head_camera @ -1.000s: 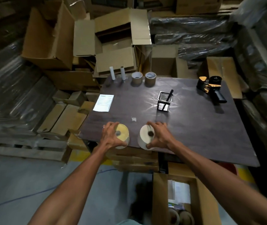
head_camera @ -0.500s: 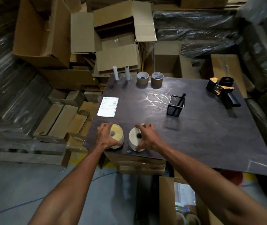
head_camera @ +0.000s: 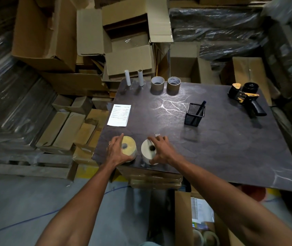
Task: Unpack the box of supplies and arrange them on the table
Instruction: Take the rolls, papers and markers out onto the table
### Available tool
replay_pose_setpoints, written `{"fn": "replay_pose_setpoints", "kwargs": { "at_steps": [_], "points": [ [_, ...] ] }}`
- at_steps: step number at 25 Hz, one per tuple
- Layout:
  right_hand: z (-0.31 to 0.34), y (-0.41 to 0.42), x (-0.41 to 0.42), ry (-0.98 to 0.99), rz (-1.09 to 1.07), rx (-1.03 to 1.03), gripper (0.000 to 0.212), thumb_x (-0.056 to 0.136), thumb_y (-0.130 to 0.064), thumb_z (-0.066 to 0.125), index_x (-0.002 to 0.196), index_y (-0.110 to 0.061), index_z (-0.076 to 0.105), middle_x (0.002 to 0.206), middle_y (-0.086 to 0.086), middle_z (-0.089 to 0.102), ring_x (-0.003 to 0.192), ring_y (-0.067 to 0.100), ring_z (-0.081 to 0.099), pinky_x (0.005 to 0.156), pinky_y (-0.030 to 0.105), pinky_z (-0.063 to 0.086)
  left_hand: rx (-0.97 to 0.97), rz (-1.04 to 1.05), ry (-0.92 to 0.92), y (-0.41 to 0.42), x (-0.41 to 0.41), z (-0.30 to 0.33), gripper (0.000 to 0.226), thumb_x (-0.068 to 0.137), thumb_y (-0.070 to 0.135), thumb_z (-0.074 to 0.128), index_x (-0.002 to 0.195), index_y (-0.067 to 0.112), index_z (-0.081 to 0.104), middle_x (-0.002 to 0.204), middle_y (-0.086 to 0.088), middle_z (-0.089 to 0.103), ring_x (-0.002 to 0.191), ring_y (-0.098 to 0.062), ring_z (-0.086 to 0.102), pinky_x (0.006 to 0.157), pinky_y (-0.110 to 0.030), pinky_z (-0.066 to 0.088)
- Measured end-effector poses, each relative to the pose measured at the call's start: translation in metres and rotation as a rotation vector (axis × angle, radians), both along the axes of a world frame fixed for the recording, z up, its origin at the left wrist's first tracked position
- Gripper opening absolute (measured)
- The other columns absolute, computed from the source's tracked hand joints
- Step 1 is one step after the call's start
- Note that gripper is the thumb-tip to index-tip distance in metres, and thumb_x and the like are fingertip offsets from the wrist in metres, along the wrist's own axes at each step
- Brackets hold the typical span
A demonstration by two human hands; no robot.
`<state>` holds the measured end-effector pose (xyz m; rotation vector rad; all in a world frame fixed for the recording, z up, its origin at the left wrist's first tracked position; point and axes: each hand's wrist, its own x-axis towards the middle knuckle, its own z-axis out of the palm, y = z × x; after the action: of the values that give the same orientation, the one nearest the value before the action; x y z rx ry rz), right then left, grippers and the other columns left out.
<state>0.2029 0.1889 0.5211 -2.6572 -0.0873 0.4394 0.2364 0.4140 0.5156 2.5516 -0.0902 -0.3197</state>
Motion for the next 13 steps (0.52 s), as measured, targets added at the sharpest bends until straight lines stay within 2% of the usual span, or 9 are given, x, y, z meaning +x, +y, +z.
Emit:
{"fn": "replay_pose_setpoints", "kwargs": {
  "at_steps": [4,6,13],
  "points": [
    [-0.004,-0.002,-0.005,0.032,-0.071,0.101,0.133,0.061,-0.037,0.09,0.157,-0.022,-0.001,0.159,0.012,0.021,0.142,0.034,0.022,0.114,0.045,0.031,-0.103,0.081,0.005,0.005,-0.012,-0.002,0.123,0.057,0.024,0.092,0.155,0.02,0.019,0.149,-0.011,0.033,0.138,-0.032,0.033,0.108,-0.046,0.037],
    [-0.005,-0.004,-0.009,0.037,-0.124,0.159,0.135,0.061,-0.035,0.091,0.158,-0.018,-0.002,0.161,0.013,0.02,0.146,0.034,0.02,0.117,0.042,0.026,-0.147,0.147,0.01,0.007,-0.019,-0.003,0.121,0.059,0.019,0.091,0.155,0.02,0.018,0.148,-0.012,0.035,0.138,-0.032,0.034,0.108,-0.048,0.038],
    [-0.005,-0.002,-0.019,0.022,-0.208,0.227,0.134,0.059,-0.031,0.093,0.158,-0.014,0.003,0.159,0.012,0.026,0.144,0.033,0.026,0.117,0.038,0.026,-0.206,0.276,0.037,0.009,-0.039,-0.008,0.12,0.059,0.015,0.092,0.155,0.014,0.02,0.152,-0.013,0.038,0.142,-0.033,0.032,0.112,-0.05,0.036]
  ]
}}
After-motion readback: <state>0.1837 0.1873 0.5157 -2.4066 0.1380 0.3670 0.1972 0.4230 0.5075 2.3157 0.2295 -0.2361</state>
